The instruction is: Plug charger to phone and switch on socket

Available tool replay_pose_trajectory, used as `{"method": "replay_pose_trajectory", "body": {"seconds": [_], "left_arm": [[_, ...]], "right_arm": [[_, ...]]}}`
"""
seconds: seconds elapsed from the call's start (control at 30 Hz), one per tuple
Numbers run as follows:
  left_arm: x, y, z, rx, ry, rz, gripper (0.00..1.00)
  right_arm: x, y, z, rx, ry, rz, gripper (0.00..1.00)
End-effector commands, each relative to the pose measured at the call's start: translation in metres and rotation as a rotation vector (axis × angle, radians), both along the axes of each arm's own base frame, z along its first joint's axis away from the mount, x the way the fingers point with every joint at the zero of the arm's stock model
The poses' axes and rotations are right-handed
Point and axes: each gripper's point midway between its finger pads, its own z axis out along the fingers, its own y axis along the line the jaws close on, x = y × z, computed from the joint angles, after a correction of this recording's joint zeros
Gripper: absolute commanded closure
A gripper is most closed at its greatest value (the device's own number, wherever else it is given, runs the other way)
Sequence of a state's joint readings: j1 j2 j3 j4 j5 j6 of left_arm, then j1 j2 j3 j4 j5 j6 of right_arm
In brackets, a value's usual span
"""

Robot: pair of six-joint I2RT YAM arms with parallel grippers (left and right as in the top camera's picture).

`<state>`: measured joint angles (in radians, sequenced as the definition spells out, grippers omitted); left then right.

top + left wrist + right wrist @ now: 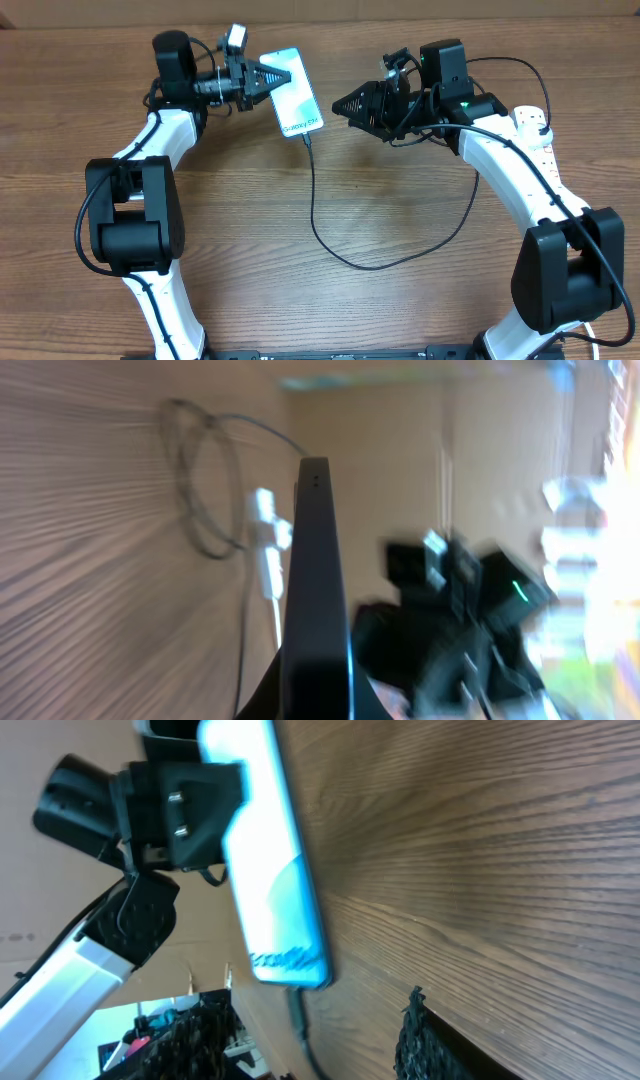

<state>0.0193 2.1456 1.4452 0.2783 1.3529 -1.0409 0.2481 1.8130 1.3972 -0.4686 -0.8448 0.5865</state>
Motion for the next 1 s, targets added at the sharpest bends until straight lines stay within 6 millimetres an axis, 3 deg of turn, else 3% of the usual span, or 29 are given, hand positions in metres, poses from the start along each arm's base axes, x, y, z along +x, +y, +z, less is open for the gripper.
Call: {"method": "replay_pose_trajectory", "body": {"seconds": [0.0,0.3,0.53,0.97], "left_arm": [[0.019,0.011,-0.036,0.155,0.027,0.169,0.96],[-0.010,0.016,-0.084,0.311,0.141,0.137,0.96],[-0.035,0.044,-0.137,0.590,0.276,0.179,0.96],[-0.042,0.061,-0.158,0.758,0.288,0.197,0.96]], "right_arm": [[0.006,-0.005,0.001,-0.026,-0.041,-0.003,0.43],[0.006,-0.007,-0.002,-0.040,-0.038,-0.011,0.39],[0.006,-0.007,-0.002,-0.040,-0.036,-0.010,0.38],[0.004,-0.007,-0.003,-0.043,-0.026,-0.011,0.38]]}}
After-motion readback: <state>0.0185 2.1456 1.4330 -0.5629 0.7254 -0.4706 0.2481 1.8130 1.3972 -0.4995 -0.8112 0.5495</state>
